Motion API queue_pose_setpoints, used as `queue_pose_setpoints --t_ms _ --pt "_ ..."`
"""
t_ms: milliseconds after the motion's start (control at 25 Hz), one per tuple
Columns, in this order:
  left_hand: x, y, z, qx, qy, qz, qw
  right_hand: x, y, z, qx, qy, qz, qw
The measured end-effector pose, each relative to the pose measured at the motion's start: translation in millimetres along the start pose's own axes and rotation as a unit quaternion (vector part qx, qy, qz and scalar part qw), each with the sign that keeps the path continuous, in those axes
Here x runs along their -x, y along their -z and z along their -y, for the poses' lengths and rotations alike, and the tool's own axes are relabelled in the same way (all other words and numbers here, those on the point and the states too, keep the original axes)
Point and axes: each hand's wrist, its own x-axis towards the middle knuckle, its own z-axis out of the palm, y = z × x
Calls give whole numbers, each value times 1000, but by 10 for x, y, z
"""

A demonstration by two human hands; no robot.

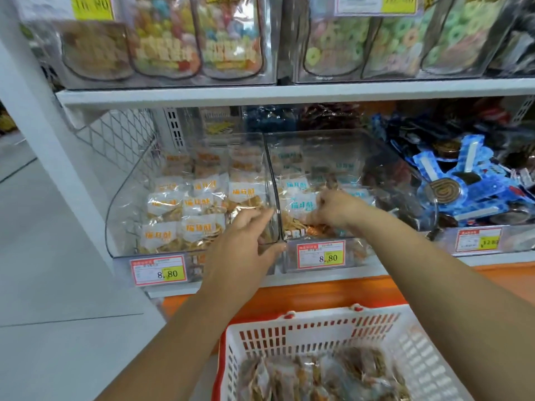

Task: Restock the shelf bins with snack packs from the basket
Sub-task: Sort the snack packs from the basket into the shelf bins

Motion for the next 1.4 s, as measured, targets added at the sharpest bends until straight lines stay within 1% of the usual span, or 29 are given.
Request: queue_pose_setpoints --t_ms 40,80,200,280,320,360,400,440,520,560,600,640,680,720,760,800,840,880,920,1040,1120,1240,1360,1400 --pt "0 -4 -2 -2 0 -1 1000 -23 -15 13 13 -7 -17 1000" --pt "0 -9 -8 -7 1 -1 1000 -45 -37 19 2 -14 -39 999" --pt "-6 -23 4 -12 -5 -9 1000 -62 -87 32 -65 -24 -79 994" --pt "13 -52 11 -15 -4 -8 1000 -16 -78 -5 -75 -1 -99 992" --pt "34 -72 15 -14 -2 -14 1000 18 -60 -48 -82 21 -125 989" --pt "73 -83 1 -7 -1 -30 1000 95 -38 -111 -94 50 -168 980" --pt "123 -92 -18 3 -6 -60 998 210 -27 -192 -120 86 -225 963" --pt "177 -95 -47 9 -22 -98 995 369 -28 -298 -161 124 -287 936" --pt "297 -122 -109 4 -87 -161 983 691 -120 -604 -266 175 -388 865" --pt "390 -195 -153 11 -120 -156 980 824 -247 -838 -299 169 -418 841" --pt "498 -301 -193 26 -141 -124 982 916 -409 -1090 -309 137 -428 838" --pt "617 -442 -228 45 -145 -73 986 923 -638 -1420 -296 79 -413 858" --pt "760 -611 -260 60 -132 -11 989 932 -868 -1723 -264 4 -365 893" --pt "898 -790 -271 63 -109 51 991 902 -1126 -2040 -223 -75 -284 930" --pt "1054 -986 -272 58 -81 112 989 912 -1374 -2335 -188 -137 -180 956" --pt "1187 -1176 -245 47 -53 168 983 932 -1603 -2581 -162 -182 -83 966" --pt "1306 -1338 -204 33 -27 218 975 988 -1796 -2749 -133 -208 -4 969" --pt "1420 -1481 -158 24 -4 264 964 1067 -1964 -2858 -96 -217 50 970" --pt "1516 -1601 -106 20 16 303 953 1141 -2107 -2921 -57 -209 87 972" --pt "1788 -1862 50 12 74 389 918 1240 -2429 -2984 48 -133 151 978" --pt "1895 -1949 120 11 103 413 905 1207 -2565 -2947 107 -80 188 973" --pt "1922 -1998 142 23 121 426 896 1149 -2695 -2881 172 -62 221 958" --pt "1895 -2015 150 40 140 420 896 1104 -2654 -2891 253 -49 199 945" --pt "1898 -2032 167 53 158 415 894 1082 -2603 -2880 230 -49 177 956"
